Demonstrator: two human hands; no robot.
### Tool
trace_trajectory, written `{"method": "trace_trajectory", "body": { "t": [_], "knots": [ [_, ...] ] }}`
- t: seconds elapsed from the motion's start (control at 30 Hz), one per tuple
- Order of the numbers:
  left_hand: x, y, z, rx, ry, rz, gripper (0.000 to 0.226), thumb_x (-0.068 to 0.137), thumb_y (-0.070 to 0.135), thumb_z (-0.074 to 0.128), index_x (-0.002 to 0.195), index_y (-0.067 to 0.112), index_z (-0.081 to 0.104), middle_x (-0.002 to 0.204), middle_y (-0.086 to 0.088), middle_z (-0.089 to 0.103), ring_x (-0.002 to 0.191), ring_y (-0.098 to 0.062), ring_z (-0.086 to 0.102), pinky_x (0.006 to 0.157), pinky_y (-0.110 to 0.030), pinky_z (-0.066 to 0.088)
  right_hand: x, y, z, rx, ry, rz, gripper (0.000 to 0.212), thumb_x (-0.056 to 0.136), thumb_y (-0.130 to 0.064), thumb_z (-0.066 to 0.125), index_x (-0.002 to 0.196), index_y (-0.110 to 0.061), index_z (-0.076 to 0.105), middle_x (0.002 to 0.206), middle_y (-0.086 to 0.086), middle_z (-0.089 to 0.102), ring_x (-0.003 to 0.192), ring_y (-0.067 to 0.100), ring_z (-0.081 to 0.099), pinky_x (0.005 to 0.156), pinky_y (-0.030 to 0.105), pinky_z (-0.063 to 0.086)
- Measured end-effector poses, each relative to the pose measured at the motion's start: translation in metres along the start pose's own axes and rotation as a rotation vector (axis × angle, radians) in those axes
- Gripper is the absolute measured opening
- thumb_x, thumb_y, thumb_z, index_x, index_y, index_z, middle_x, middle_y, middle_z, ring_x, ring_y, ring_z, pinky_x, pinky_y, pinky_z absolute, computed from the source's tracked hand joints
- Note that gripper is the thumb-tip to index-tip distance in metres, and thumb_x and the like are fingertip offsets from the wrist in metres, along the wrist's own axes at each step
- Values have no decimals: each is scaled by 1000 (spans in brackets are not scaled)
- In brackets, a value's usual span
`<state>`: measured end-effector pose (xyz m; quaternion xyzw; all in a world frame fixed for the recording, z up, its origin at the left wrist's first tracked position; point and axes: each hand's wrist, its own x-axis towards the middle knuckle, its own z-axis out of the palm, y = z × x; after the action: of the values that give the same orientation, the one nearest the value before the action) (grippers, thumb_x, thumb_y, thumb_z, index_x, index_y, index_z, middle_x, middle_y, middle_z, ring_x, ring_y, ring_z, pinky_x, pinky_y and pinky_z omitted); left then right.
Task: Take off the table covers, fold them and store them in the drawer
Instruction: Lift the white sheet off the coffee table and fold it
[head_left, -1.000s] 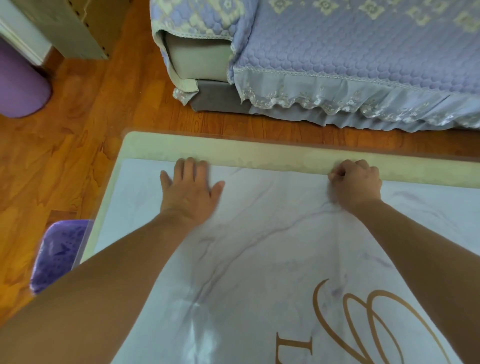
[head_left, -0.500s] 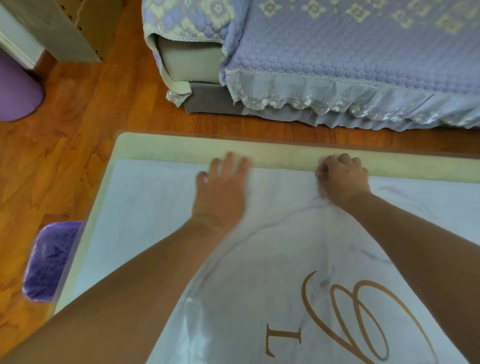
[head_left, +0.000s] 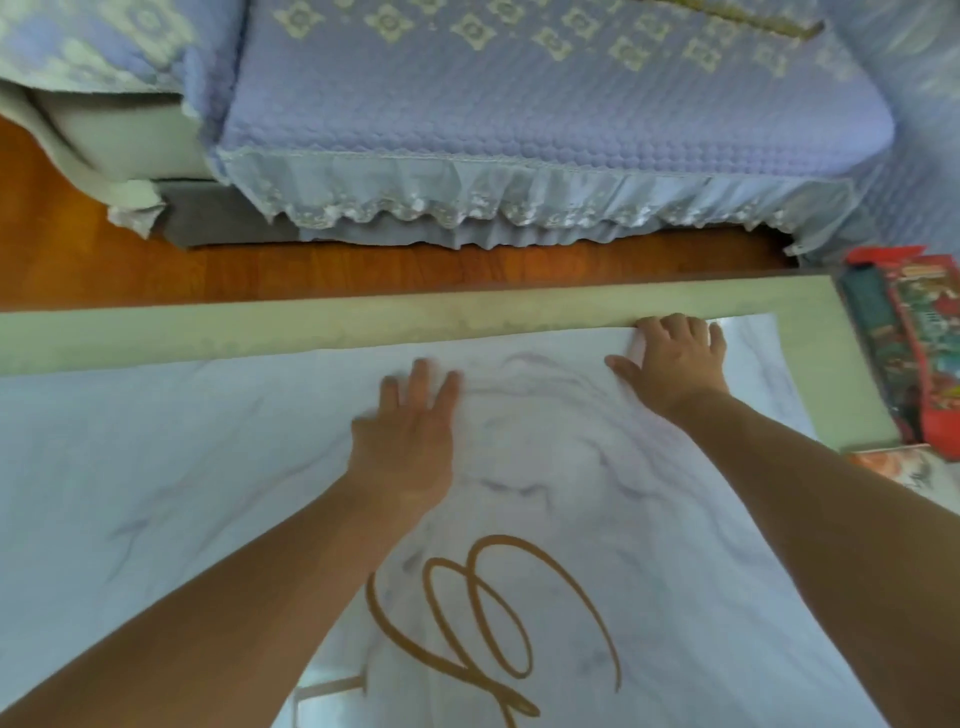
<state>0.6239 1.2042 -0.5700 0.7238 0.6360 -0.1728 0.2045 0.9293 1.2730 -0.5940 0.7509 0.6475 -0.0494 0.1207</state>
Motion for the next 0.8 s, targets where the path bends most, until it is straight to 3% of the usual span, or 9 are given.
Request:
{"method": "trace_trajectory", "body": {
  "t": [0.13,0.23,0.3,0.37,0.43,0.5,0.6,0.67,0.8],
  "knots": [
    [13,55,5,-20,-146,-125,94,86,72,53,155,34,2,164,-7,-7,148,-52,-1,102,-67,44,11,67,3,115,-80,129,74,93,-65,49,153,-30,25,163,7,20,150,35,15,122,55,14],
    [22,71,3,23,-115,-209,107,77,81,58,156,34,2,163,-11,-3,147,-57,2,99,-65,49,8,104,2,384,-124,382,96,88,-64,60,158,-29,4,167,4,-2,152,36,6,121,54,17],
    [28,77,0,-13,-145,-242,117,76,78,65,157,39,-10,164,-13,-5,147,-57,2,102,-61,49,-1,119,4,512,-103,527,108,86,-62,65,159,-25,-6,167,9,-6,152,37,5,121,52,16],
    [33,81,-5,-15,-176,-269,123,73,78,68,155,45,-17,164,-13,-6,148,-56,4,102,-60,49,-12,130,8,507,-94,570,104,86,-61,64,159,-20,3,164,15,10,148,40,16,118,51,22],
    [35,84,-9,3,-164,-281,127,69,78,72,155,47,-15,163,-13,-2,148,-52,10,103,-59,49,-24,141,12,424,-98,554,86,86,-61,61,151,-14,28,150,20,32,136,41,31,110,50,30],
    [37,89,-13,58,-117,-224,129,66,75,77,156,43,-10,163,-10,-1,151,-43,10,106,-57,45,-33,152,16,404,-102,525,75,87,-58,61,141,-10,41,140,20,40,128,41,37,107,48,32],
    [43,96,-21,158,-99,-75,133,68,66,82,156,39,-15,165,-4,-13,155,-34,-1,112,-55,40,-40,168,17,548,-79,514,58,90,-40,64,138,-12,46,134,18,43,122,41,44,103,46,36],
    [48,102,-28,184,-155,-58,138,68,62,84,155,39,-20,165,-4,-21,155,-34,-4,112,-54,40,-42,171,19,632,-31,489,44,93,-26,59,133,-11,50,127,17,53,114,39,53,93,43,43],
    [52,115,-34,262,-175,-58,141,67,58,87,157,34,-19,164,-10,-17,152,-37,9,104,-50,47,-49,170,29,710,100,518,17,97,-21,57,108,-8,56,98,13,64,89,34,56,73,36,38]
  ]
}}
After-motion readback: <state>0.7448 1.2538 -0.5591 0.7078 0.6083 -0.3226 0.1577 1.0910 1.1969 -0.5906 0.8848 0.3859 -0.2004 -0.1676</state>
